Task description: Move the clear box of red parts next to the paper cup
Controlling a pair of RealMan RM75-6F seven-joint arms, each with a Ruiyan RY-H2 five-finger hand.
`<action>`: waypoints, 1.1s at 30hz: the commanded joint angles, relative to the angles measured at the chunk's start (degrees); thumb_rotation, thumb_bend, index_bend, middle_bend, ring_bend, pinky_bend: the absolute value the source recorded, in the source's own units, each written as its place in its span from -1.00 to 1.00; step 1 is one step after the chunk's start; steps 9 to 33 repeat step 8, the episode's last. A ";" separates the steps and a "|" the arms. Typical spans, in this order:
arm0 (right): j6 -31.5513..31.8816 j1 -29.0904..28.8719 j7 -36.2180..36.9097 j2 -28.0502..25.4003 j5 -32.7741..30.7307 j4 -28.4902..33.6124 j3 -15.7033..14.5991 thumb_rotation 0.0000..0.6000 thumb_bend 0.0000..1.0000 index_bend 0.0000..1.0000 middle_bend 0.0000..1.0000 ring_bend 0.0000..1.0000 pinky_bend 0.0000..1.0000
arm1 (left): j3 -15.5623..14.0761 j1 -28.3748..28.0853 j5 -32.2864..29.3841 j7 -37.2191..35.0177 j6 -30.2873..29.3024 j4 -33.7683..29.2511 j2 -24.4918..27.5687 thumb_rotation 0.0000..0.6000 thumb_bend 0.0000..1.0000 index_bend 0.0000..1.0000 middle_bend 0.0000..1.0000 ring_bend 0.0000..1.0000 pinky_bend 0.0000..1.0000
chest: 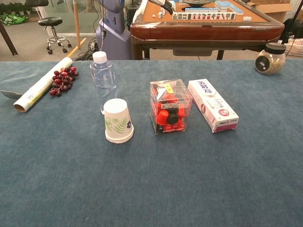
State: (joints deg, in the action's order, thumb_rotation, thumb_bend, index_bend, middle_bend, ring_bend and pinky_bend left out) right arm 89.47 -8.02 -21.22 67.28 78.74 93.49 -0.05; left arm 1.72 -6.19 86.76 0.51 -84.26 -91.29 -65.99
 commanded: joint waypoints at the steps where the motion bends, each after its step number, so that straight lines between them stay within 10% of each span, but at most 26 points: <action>1: 1.02 0.92 2.83 -1.26 0.04 -0.57 1.41 1.00 -1.00 -1.00 -0.93 -1.00 -1.00 | -0.01 -0.46 0.17 0.01 0.65 0.36 -0.19 1.00 -0.41 0.15 0.10 -0.15 0.14; 33: -0.93 1.36 6.52 -2.50 -1.11 -0.96 2.70 1.00 -1.00 -1.00 -0.93 -1.00 -1.00 | -1.06 -0.94 0.63 1.32 2.36 0.74 -0.92 1.00 -0.41 0.15 0.10 -0.15 0.14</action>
